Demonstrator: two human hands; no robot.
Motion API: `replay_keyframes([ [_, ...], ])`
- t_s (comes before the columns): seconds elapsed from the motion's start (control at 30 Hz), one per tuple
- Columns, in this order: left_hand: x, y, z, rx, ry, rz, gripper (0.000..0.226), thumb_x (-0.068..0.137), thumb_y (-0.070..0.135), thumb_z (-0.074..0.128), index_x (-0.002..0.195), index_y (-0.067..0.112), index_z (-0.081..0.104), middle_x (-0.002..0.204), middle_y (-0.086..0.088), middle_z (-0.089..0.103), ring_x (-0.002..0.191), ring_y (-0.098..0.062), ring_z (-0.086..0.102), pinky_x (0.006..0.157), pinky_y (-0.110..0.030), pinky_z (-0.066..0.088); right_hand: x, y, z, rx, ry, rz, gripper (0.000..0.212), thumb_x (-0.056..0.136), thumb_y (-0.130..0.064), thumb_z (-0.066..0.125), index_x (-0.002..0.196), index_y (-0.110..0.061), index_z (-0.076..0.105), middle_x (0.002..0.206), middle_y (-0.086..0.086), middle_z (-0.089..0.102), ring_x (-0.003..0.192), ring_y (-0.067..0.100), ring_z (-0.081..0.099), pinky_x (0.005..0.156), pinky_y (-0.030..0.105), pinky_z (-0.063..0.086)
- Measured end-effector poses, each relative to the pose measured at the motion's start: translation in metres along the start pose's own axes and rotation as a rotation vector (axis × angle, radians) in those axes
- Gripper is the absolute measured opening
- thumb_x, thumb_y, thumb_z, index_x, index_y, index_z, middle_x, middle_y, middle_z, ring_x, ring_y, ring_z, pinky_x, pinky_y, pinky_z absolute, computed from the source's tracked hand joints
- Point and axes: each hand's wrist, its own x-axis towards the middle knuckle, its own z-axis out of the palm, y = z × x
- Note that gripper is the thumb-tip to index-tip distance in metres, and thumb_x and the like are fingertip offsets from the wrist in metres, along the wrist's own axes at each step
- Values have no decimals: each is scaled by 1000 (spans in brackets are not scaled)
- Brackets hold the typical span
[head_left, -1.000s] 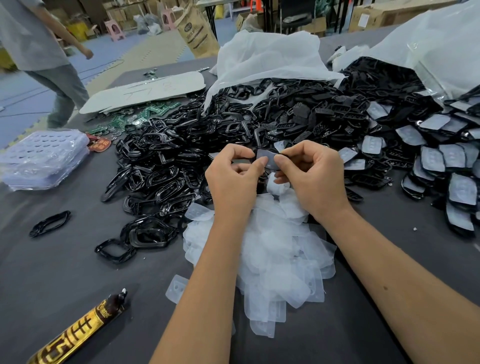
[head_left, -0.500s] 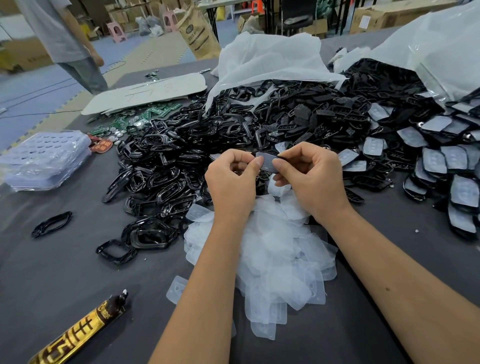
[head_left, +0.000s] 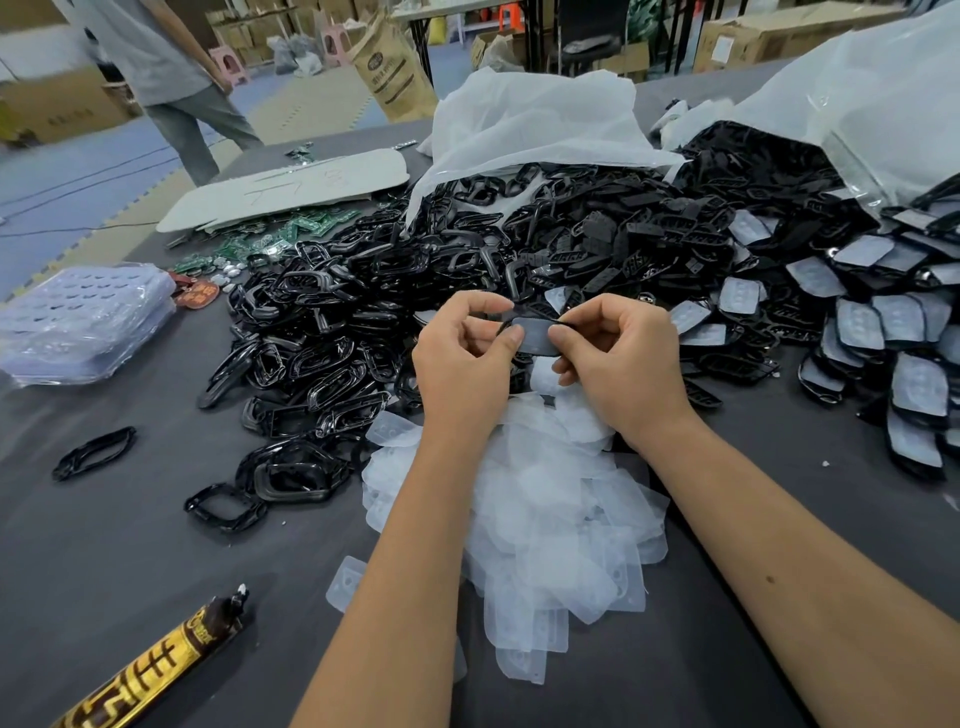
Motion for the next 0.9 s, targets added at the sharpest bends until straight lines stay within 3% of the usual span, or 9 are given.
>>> replay_keyframes([
  [0.1, 2, -2, -2, -74, -66, -54, 19, 90, -3, 70, 96, 14, 77, 67, -1, 58, 67, -17, 53, 70, -32, 49, -1, -3, 0, -33, 9, 26, 11, 90, -5, 77, 83, -11, 71, 63, 4, 72, 53, 19, 71, 48, 29, 56],
  [0.17, 3, 0, -3, -250, -112, -132, 15, 96, 2, 66, 101, 10, 78, 79, -8, 62, 69, -15, 56, 68, -26, 51, 0, -7, -1, 48, -5, 97, 10, 91, -3, 77, 84, -8, 71, 61, 4, 71, 51, 16, 69, 47, 25, 54],
  [0.3, 8, 5, -11, -740, -278, -279, 29, 101, 6, 49, 110, 6, 77, 95, -6, 71, 81, -14, 65, 74, -24, 56, 4, -20, -12, 628, -162, 418, 9, 80, -6, 77, 86, -7, 70, 64, 2, 67, 49, 7, 60, 46, 14, 49],
  [0.4, 5, 6, -12, -676, -504, -182, 40, 96, 1, 54, 124, 21, 73, 119, 0, 73, 99, -12, 67, 81, -23, 52, 2, -23, -14, 840, -315, 562, 12, 75, -9, 72, 86, -11, 67, 72, 3, 63, 49, 3, 56, 42, 9, 46],
  [0.5, 1, 6, -8, -648, -570, -143, 38, 94, 3, 58, 119, 25, 75, 119, -1, 75, 102, -12, 67, 83, -25, 46, 1, -24, -15, 874, -396, 614, 16, 78, -10, 68, 90, -15, 59, 73, 0, 59, 49, 0, 53, 41, 7, 43],
  [0.7, 1, 4, -11, -693, -574, -144, 32, 91, 2, 61, 107, 22, 81, 108, -1, 79, 102, -13, 73, 94, -26, 57, 2, -26, -22, 819, -516, 639, 14, 80, -15, 65, 85, -17, 53, 68, -1, 57, 47, -1, 51, 38, 4, 40],
  [0.9, 3, 0, -12, -681, -483, -198, 20, 88, 6, 70, 104, 15, 81, 102, -8, 79, 97, -18, 72, 93, -29, 56, -1, -25, -17, 674, -482, 473, 10, 84, -9, 66, 84, -15, 58, 59, 3, 49, 41, 6, 41, 33, 13, 28],
])
